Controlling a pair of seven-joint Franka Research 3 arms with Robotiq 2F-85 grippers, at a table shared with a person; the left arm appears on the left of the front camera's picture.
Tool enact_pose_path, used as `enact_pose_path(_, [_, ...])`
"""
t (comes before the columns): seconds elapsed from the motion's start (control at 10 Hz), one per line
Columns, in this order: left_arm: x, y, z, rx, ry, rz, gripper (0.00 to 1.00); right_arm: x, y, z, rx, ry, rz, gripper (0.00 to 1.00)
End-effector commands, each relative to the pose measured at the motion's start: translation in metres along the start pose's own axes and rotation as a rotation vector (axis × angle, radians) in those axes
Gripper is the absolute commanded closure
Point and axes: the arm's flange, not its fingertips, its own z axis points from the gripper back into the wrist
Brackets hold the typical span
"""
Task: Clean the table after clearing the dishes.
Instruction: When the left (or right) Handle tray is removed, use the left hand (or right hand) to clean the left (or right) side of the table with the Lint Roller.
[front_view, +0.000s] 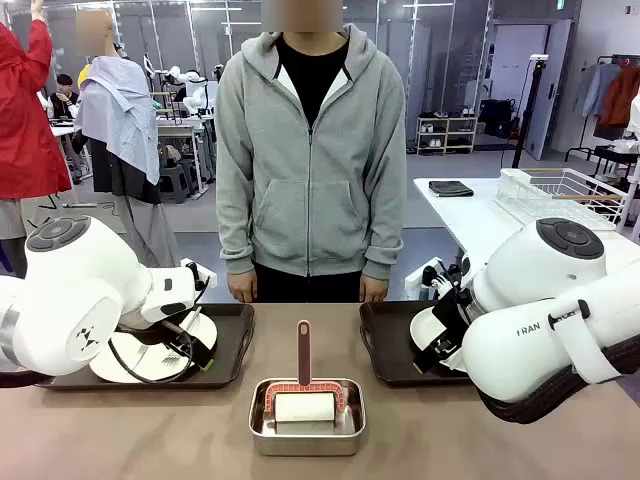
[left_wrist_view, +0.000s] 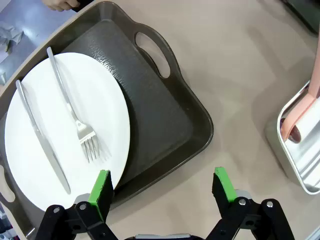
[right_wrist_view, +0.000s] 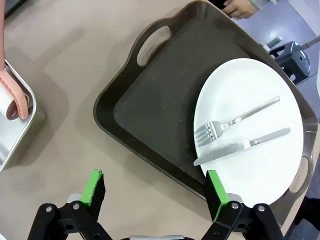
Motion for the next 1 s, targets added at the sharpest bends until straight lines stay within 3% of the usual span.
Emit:
enact_pose_path(0.0, [0.0001,-0.0002,0.0,0.0,0.0,0.0,0.0,0.0,0.0,0.0,0.0,0.0,0.0,0.0])
enact_pose_path(0.9, [0.0001,-0.0004,0.0,0.0,0.0,-0.001,0.0,-0.0001,-0.0004,0.0,-0.001,0.0,0.002,0.0])
